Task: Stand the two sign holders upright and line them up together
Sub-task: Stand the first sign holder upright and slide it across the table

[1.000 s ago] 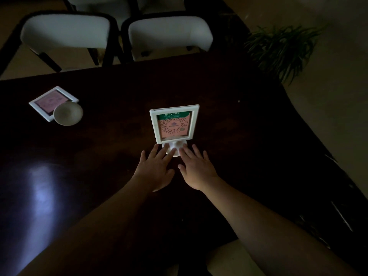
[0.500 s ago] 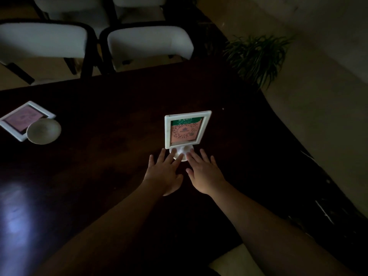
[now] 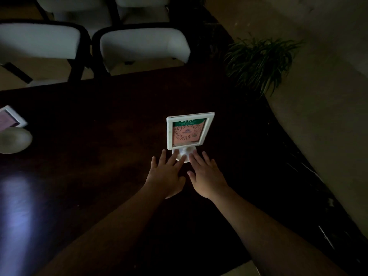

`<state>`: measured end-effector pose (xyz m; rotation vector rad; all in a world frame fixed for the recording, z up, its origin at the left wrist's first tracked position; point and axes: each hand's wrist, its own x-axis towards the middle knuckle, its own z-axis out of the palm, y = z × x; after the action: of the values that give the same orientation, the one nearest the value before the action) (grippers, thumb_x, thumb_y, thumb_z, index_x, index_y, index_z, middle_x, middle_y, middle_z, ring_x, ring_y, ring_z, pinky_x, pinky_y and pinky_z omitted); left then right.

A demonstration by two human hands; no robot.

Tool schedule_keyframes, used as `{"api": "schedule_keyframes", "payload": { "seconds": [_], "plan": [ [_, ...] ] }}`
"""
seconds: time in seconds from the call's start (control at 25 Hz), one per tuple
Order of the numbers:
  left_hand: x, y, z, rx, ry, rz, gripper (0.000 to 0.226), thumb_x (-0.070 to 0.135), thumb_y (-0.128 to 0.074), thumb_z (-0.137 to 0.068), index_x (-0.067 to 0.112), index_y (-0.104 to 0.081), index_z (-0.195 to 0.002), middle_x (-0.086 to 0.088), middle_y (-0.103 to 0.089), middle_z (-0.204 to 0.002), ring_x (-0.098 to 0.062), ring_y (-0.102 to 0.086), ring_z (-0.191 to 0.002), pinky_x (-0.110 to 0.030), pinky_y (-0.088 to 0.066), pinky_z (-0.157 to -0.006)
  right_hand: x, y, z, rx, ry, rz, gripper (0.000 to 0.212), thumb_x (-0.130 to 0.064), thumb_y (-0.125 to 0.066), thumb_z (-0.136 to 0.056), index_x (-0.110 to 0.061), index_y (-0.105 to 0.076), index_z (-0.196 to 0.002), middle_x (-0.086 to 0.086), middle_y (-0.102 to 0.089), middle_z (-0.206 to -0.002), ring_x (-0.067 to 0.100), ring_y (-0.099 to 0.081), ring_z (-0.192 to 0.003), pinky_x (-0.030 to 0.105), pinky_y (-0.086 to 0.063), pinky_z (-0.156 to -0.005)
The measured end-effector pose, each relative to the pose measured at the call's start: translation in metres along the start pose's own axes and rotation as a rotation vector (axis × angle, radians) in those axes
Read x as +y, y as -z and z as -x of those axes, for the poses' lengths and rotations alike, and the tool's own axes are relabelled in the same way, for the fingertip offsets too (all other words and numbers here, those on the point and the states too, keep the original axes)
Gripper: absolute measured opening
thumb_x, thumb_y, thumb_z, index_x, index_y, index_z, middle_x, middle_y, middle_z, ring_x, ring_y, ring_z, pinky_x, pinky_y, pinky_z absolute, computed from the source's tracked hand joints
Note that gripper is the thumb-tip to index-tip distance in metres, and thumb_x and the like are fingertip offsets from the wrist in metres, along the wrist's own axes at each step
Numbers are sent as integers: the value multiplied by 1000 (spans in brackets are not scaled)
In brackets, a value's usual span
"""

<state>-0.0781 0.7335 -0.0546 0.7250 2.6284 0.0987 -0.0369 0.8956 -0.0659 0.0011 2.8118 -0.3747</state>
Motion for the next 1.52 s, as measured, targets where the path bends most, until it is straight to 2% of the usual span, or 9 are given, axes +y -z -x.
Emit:
{"api": "schedule_keyframes", "payload": {
  "seconds": [0.24, 0.64, 1.52],
  "plan": [
    [34, 9, -47, -1, -14, -22, 74, 54, -34, -94, 40, 7, -155, 3, 14, -165, -38, 17, -149, -61, 0, -119, 50, 15, -16, 28, -16, -21, 65, -44, -34, -103, -19, -9, -158, 1, -1, -168, 28, 4, -153, 50, -7, -123],
    [64, 25, -97, -17, -78, -61, 76, 51, -37, -93, 41, 7, -154, 4, 13, -166, -36, 17, -149, -61, -1, -119, 95, 28, -31, 80, -76, -25, 64, -43, -32, -104, -18, -9, -158, 4, -3, -168, 30, 3, -153, 52, -6, -123],
    [83, 37, -127, -28, -119, -58, 76, 52, -38, -93, 40, 5, -155, 5, 12, -166, -37, 15, -149, -60, -3, -119, 122, 33, -43, 102, -115, -84, 64, -41, -30, -104, -16, -6, -158, 5, 0, -168, 26, 4, -154, 50, -6, -123]
  ]
}}
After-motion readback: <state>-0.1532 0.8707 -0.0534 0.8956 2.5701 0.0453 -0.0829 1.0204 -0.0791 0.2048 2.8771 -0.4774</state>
